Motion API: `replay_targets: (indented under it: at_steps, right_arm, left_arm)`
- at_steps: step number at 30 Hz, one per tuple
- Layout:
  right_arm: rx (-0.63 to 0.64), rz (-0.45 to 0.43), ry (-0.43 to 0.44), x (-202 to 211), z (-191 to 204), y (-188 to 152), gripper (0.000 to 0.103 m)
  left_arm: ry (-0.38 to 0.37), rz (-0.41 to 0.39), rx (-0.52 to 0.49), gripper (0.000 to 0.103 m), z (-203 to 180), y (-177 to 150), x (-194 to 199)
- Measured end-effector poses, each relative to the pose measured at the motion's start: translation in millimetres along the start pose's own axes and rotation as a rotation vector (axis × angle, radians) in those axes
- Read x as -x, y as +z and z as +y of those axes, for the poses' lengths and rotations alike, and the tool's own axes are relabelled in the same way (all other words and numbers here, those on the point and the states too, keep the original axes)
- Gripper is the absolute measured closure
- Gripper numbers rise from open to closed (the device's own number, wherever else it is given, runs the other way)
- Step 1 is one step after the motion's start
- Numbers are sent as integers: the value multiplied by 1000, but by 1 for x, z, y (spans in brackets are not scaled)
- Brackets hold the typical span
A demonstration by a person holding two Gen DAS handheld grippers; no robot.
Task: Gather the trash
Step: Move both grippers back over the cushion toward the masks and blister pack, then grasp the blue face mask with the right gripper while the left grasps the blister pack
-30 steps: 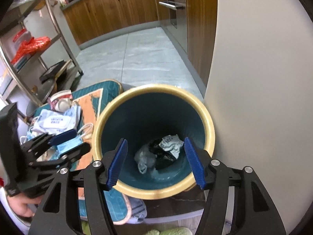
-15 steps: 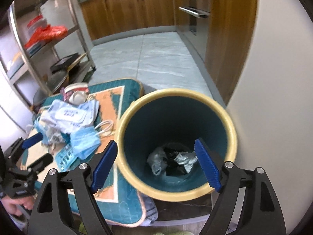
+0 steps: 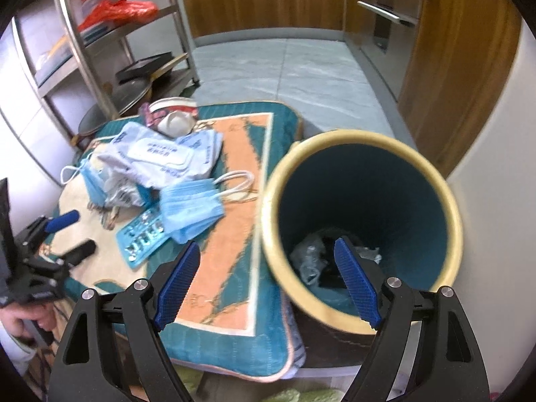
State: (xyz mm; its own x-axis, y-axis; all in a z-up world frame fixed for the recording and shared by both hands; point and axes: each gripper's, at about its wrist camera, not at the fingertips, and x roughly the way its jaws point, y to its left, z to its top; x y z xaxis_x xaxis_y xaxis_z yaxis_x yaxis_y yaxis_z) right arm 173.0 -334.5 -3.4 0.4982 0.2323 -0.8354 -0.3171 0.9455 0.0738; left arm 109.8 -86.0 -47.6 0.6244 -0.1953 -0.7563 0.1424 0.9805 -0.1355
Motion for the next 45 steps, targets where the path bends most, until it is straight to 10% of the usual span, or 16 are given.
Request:
replay_targets:
  at_steps: [18,26,40,45]
  right_arm:
    - [22,26,20,-10,15,1,20]
    - [39,48,36,-24,30,4,20]
    - [133,64,63,-60,83,12,20]
    - [229,91,38,-81,106,12,39]
  left_arm:
    - [68,160,-245,9,-27,5,-85]
    - [13,145,-190,31,-22,6,-85]
    - [1,138,-102,33,1,-17,-53]
    - [13,141,-85,33,8,-24,-46]
